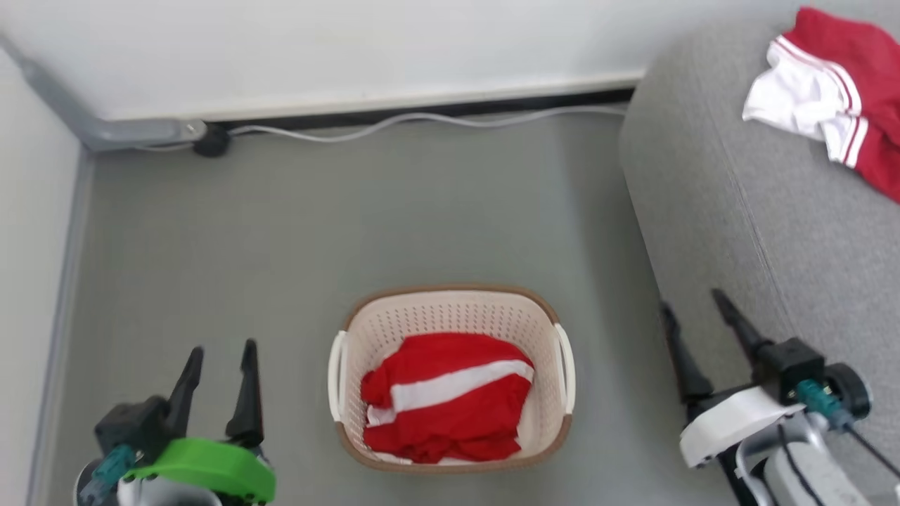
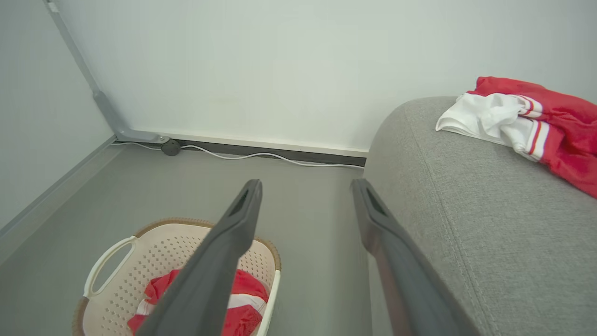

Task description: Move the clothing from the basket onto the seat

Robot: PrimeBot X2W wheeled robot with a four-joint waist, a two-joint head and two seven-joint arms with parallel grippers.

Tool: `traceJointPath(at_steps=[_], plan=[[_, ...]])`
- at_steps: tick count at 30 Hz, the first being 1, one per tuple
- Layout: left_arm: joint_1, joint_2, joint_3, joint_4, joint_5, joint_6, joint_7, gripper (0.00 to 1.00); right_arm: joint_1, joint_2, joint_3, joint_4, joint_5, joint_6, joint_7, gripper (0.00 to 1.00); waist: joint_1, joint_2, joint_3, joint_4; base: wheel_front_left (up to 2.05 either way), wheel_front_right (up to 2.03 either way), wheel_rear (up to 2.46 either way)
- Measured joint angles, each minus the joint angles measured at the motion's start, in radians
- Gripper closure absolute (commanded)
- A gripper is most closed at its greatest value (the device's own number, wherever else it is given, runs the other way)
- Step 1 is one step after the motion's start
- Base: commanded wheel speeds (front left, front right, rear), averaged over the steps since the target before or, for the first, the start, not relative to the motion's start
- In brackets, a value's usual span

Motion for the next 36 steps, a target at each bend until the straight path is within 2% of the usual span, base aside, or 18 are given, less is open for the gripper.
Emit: traceJointPath(at_steps=[6, 17, 28, 36], plan=[[0.034, 0.005, 0.028, -0.005, -0.002, 0.005, -0.004, 0.00, 0.040, 0.014, 0.032, -0.021, -0.021, -0.004, 0.000, 0.00, 0.0000, 0.0000, -0.070, 0.031, 0.00, 0.00, 0.00], [0.085, 0.006, 0.052, -0.025, -0.010, 0.005, -0.010, 0.00, 0.093, 0.011, -0.015, -0.078, -0.028, -0.031, 0.000, 0.00, 0.0000, 0.0000, -0.165, 0.033, 0.00, 0.00, 0.00], [0.096, 0.021, 0.046, -0.056, -0.010, -0.007, -0.013, 0.00, 0.115, 0.010, -0.043, -0.126, -0.030, -0.041, 0.000, 0.00, 0.0000, 0.0000, -0.177, -0.008, 0.00, 0.00, 0.00], [0.097, 0.024, 0.018, -0.099, -0.007, -0.019, -0.013, 0.00, 0.126, -0.002, -0.067, -0.196, -0.040, -0.048, 0.000, 0.00, 0.0000, 0.0000, -0.139, -0.028, 0.00, 0.00, 0.00]])
